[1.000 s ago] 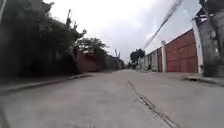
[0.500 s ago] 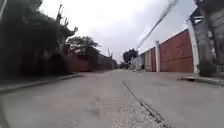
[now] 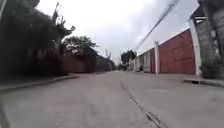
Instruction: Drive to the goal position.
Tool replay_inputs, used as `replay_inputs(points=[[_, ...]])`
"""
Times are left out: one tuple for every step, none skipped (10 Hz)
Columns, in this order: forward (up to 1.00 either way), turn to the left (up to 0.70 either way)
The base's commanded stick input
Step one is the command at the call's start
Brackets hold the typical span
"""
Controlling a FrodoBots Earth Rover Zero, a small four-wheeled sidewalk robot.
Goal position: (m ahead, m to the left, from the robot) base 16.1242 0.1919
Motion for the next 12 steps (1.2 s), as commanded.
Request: replay_inputs(points=[[0.85,0.0],[0.85,0.0],[0.85,0.0],[0.85,0.0],[0.85,0.0],[0.85,0.0],[0.85,0.0],[0.85,0.0],[0.85,0.0],[0.85,0.0],[0.85,0.0],[0.85,0.0]])
